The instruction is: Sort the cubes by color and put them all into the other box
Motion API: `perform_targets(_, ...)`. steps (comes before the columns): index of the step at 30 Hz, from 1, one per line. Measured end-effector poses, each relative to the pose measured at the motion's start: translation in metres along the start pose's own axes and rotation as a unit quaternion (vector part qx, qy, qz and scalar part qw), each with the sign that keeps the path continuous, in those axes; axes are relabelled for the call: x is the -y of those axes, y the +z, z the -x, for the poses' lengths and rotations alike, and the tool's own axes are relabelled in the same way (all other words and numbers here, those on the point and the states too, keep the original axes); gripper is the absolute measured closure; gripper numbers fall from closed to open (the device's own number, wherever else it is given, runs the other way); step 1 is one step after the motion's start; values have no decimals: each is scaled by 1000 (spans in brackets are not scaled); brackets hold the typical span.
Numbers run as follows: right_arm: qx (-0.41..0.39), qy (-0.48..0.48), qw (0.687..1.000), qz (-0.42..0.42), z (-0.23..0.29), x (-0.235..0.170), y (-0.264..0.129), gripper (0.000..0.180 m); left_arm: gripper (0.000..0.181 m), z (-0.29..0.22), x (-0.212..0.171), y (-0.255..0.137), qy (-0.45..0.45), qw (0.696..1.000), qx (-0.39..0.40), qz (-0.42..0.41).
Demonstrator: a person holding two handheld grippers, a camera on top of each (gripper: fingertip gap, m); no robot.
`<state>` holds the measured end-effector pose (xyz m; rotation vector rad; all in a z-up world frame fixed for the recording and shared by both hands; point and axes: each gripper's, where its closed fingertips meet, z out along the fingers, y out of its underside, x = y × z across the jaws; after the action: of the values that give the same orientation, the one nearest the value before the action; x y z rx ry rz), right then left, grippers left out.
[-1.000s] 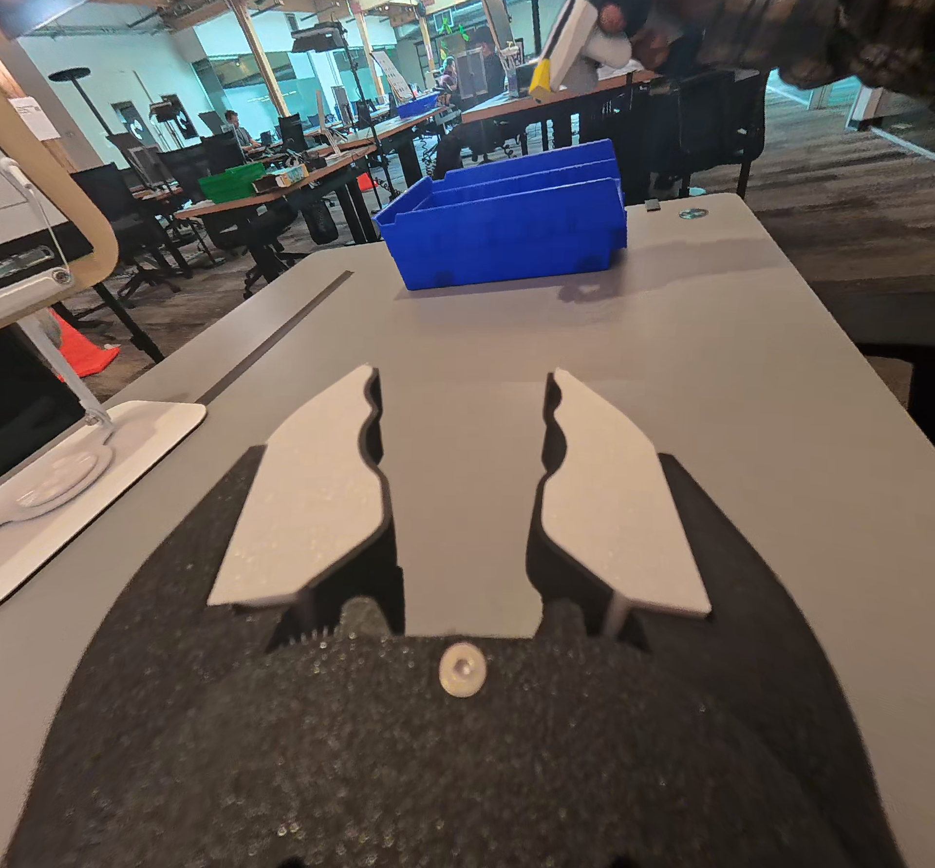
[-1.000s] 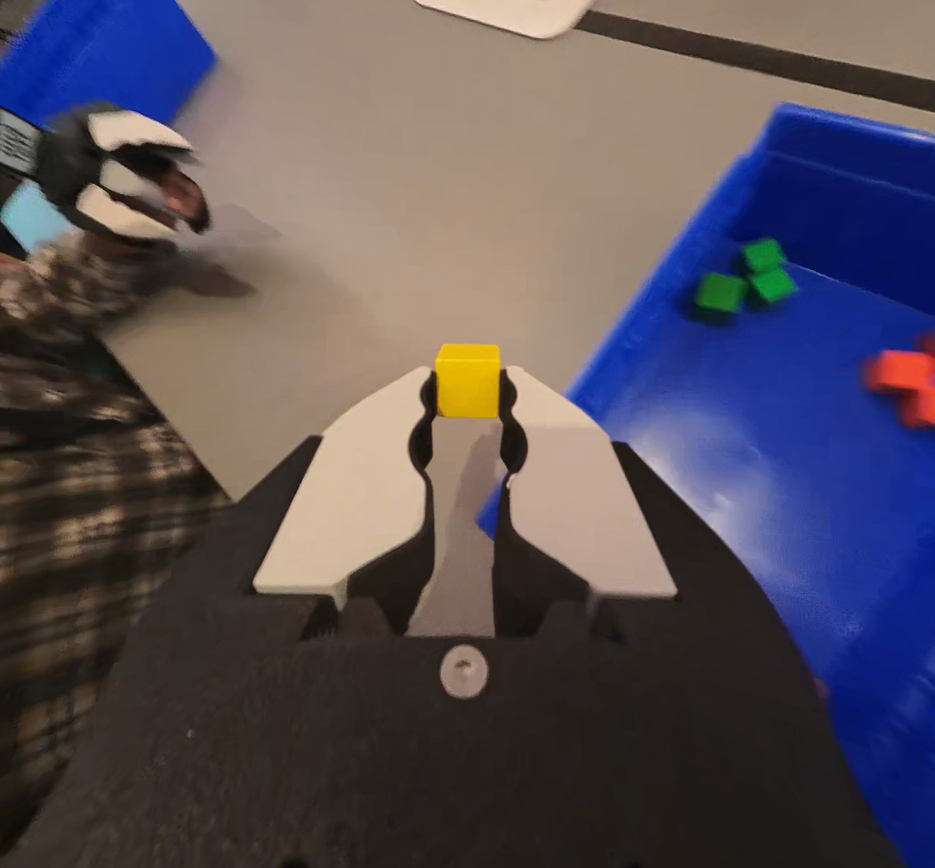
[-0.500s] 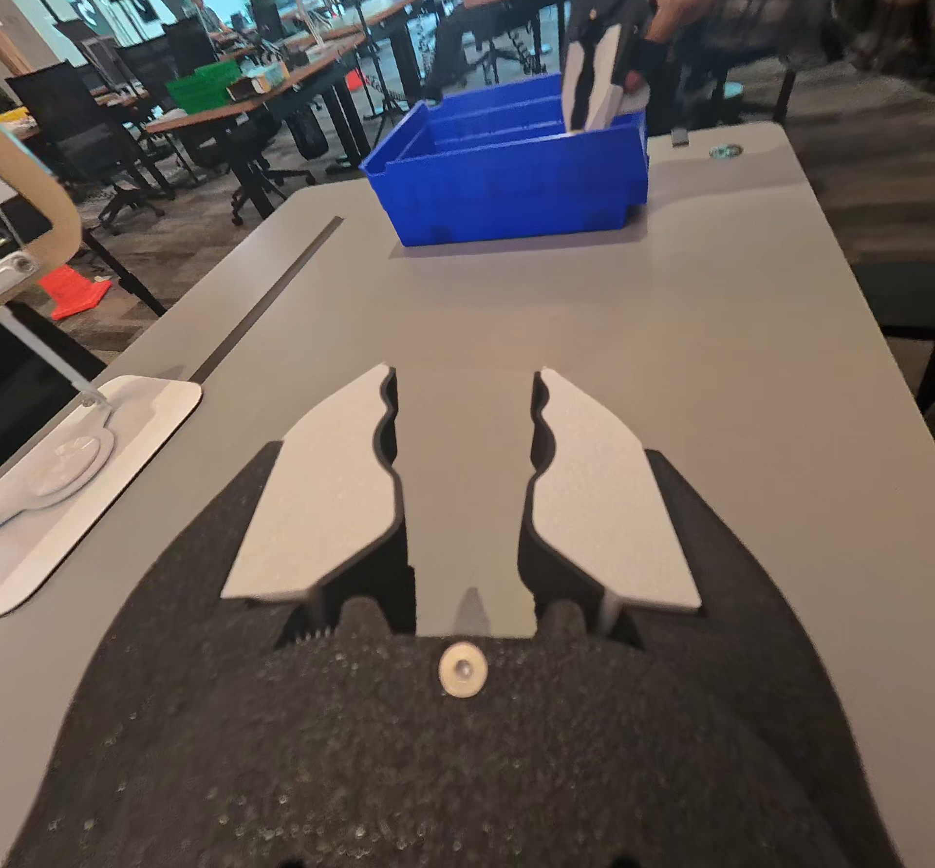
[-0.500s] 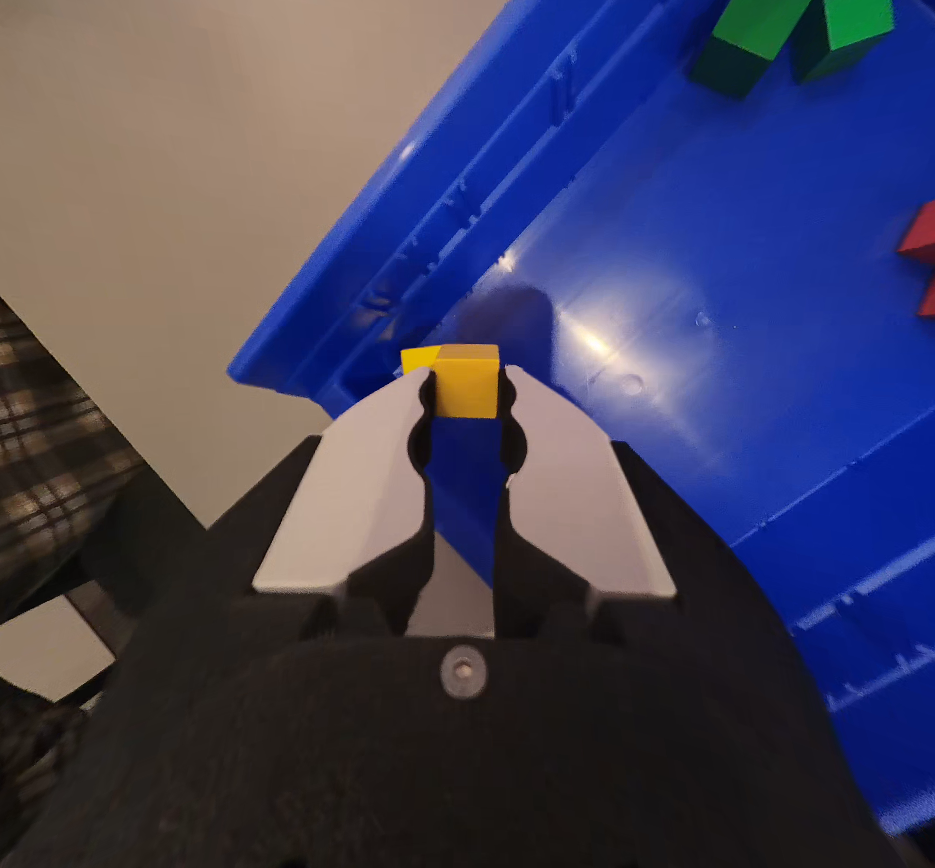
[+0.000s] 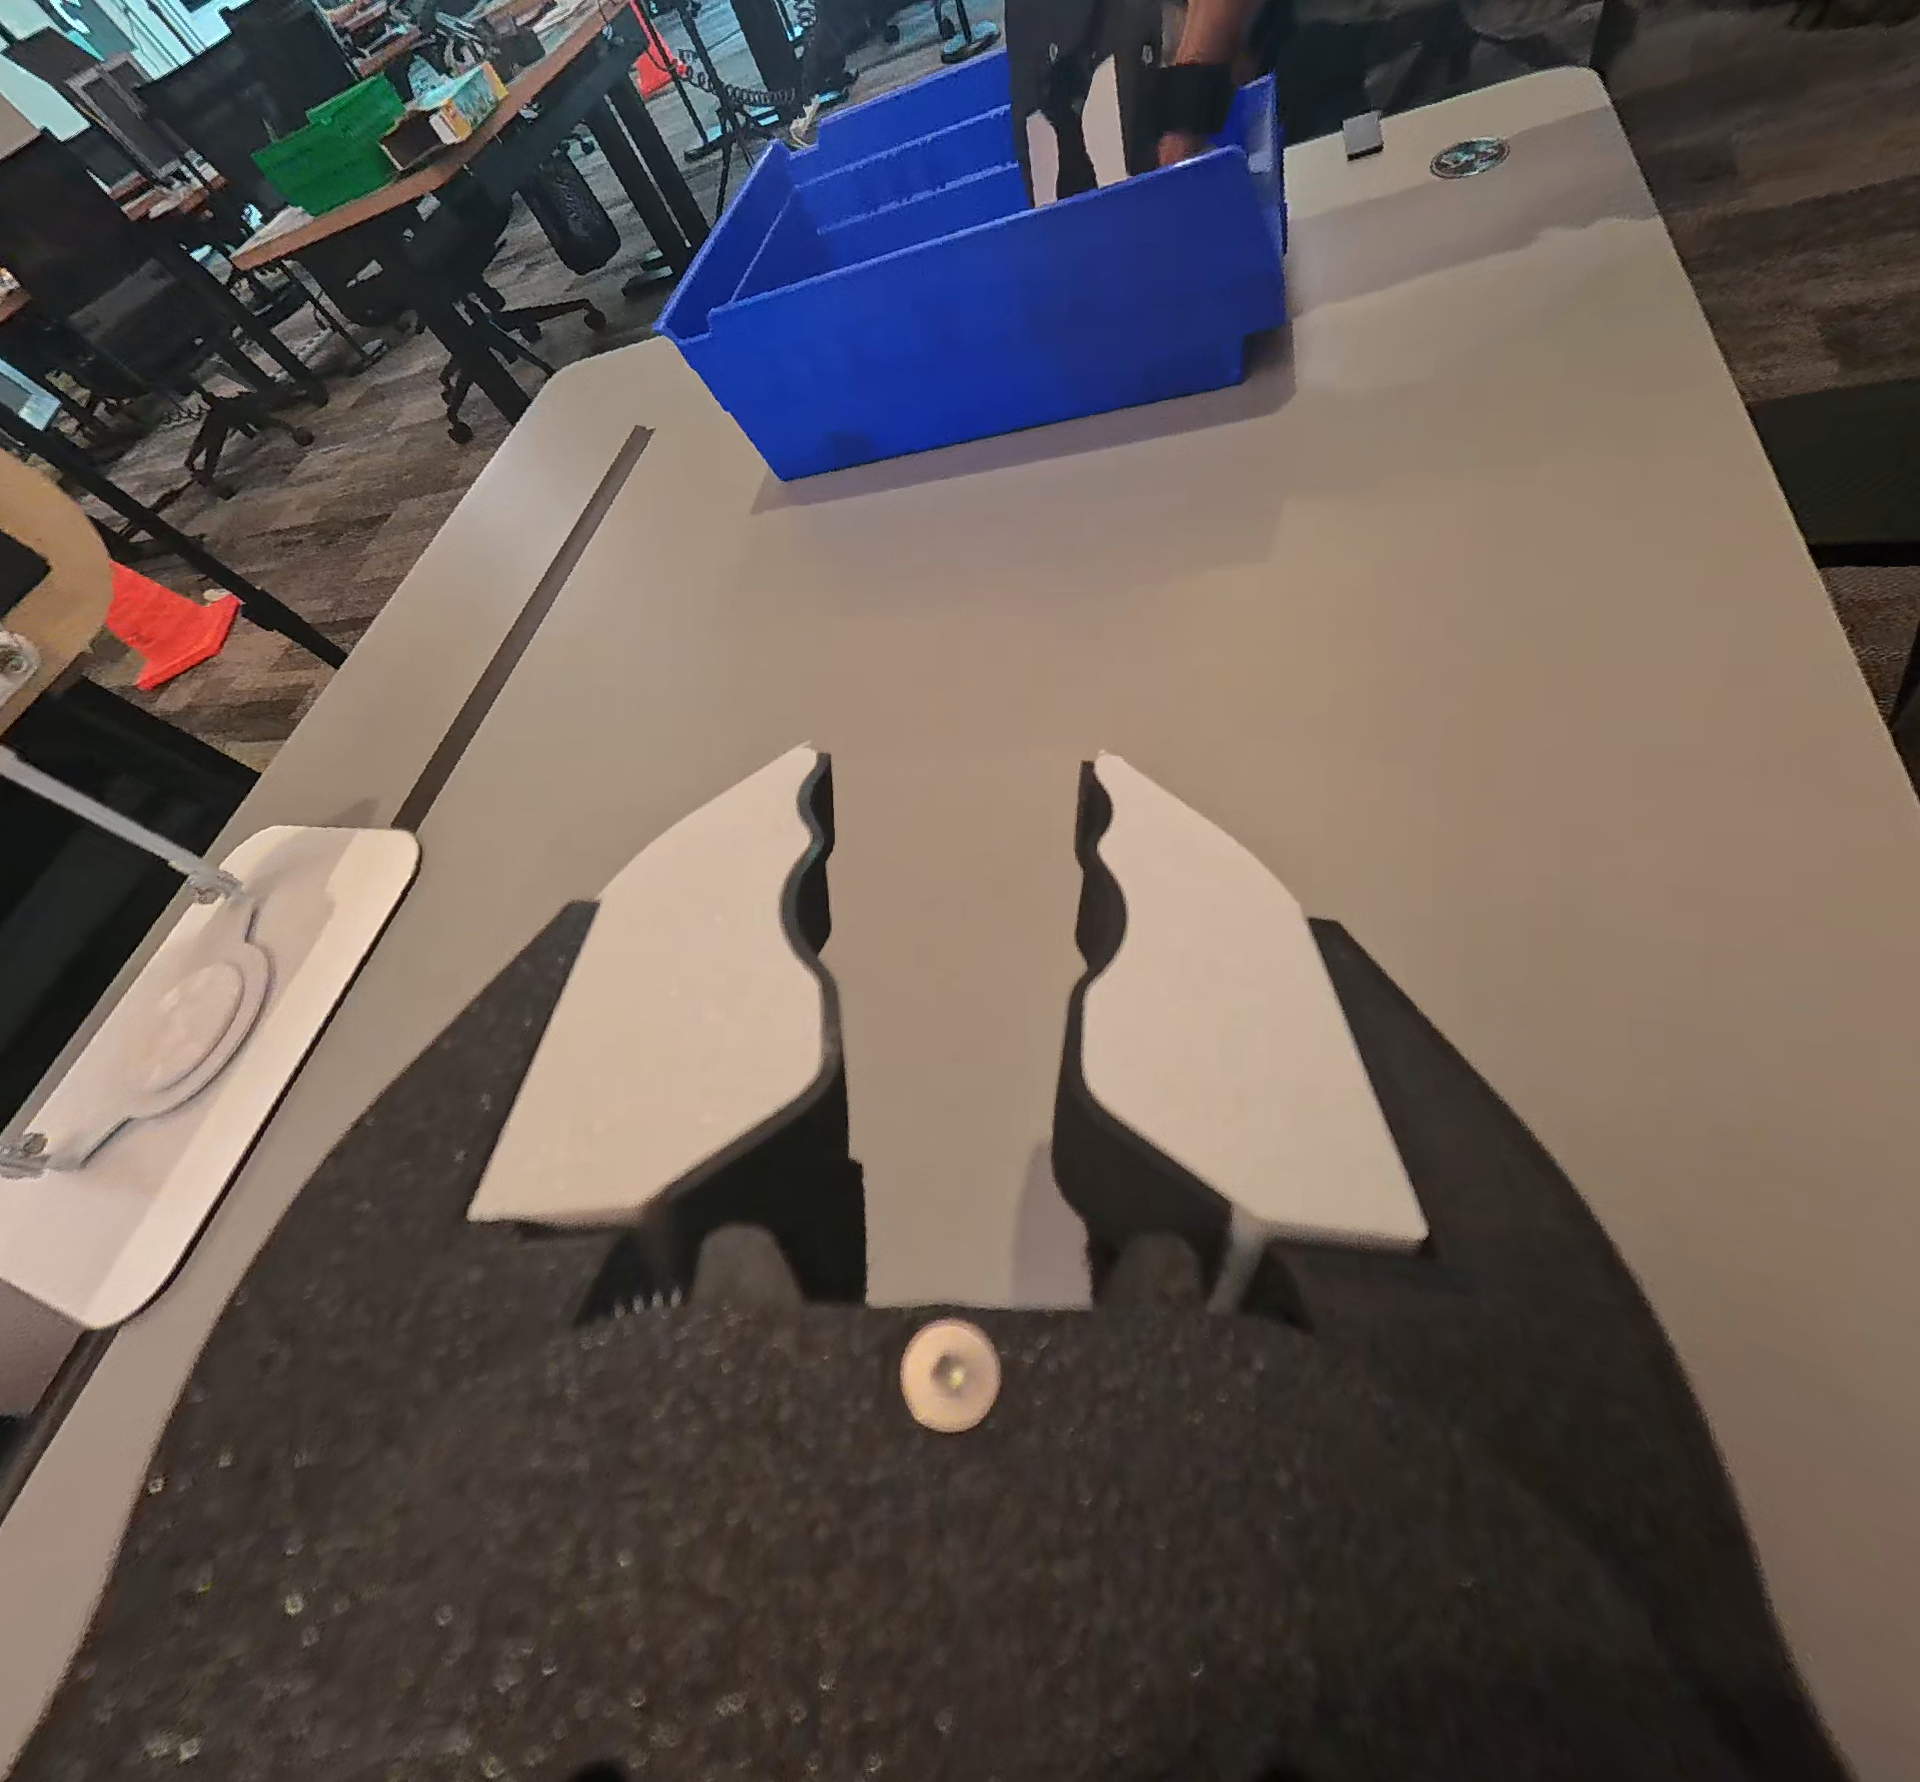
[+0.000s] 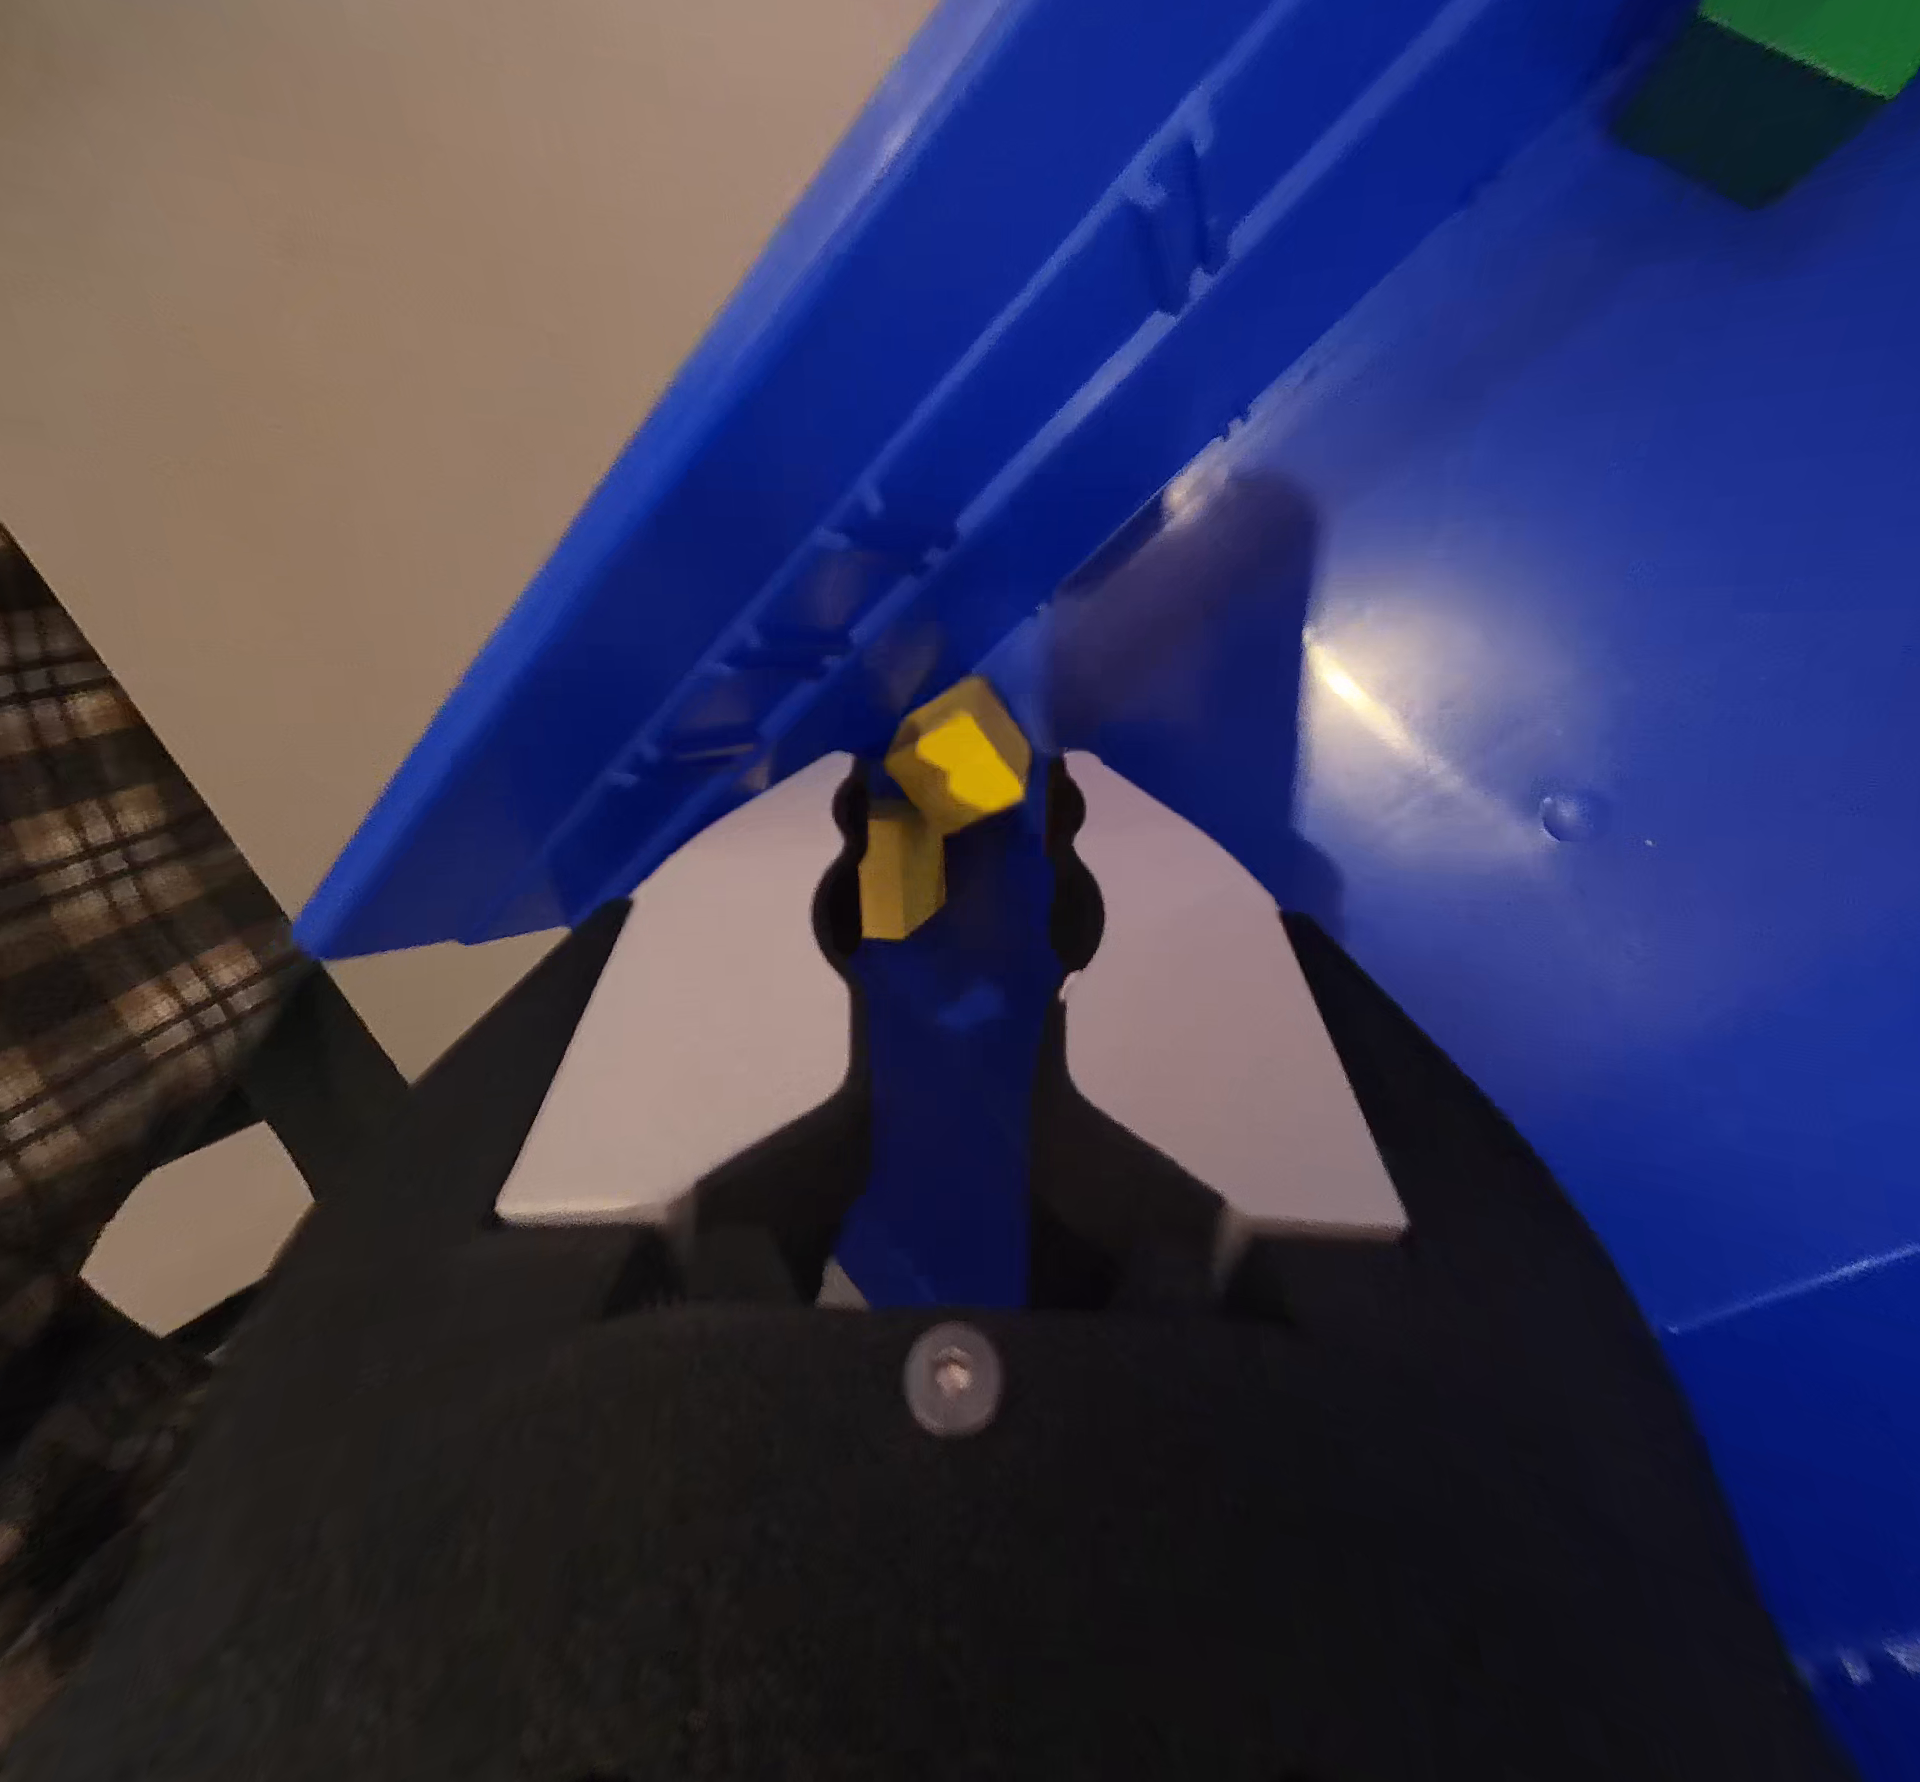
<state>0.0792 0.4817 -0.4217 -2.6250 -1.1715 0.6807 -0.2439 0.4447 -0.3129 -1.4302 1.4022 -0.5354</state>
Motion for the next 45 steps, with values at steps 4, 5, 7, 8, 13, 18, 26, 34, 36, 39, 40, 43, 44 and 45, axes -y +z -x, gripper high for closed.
perform_targets(4,-31,4,999,-25,1,8,-33,147,137,3,-3,-12,-3,1000,10,-6)
perform_targets(5,-47,3,998,-36,2,13,-47,147,138,3,-4,-16,-5,1000,13,-10)
perform_targets(7,-80,-1,994,-80,9,29,-79,147,138,4,-5,-24,-9,1000,19,-18)
perform_targets(8,-95,-6,990,-107,15,39,-95,147,138,4,-6,-28,-11,999,23,-22)
perform_targets(13,-163,-39,961,-219,65,81,-144,143,137,7,-14,-57,-20,998,53,-37)
perform_targets(18,-124,-93,935,-318,133,124,-115,133,136,18,-25,-108,-40,993,103,-50)
perform_targets(26,28,-112,910,-397,214,190,-1,119,136,91,-68,-277,-79,950,303,-4)
perform_targets(34,128,-88,894,-421,252,240,50,116,112,166,-179,-387,-210,906,347,120)
perform_targets(36,118,-92,899,-413,254,246,51,113,109,174,-208,-390,-206,909,328,154)
perform_targets(39,101,-101,906,-399,255,253,50,112,113,173,-237,-374,-201,930,251,179)
perform_targets(40,98,-102,908,-395,256,255,48,112,115,170,-247,-368,-192,936,222,196)
perform_targets(43,92,-100,912,-387,258,262,46,112,114,164,-275,-352,-178,937,156,256)
perform_targets(44,91,-100,913,-386,260,264,45,112,115,162,-281,-347,-178,937,136,267)
perform_targets(45,92,-101,913,-384,261,267,46,112,115,160,-287,-343,-177,937,118,277)
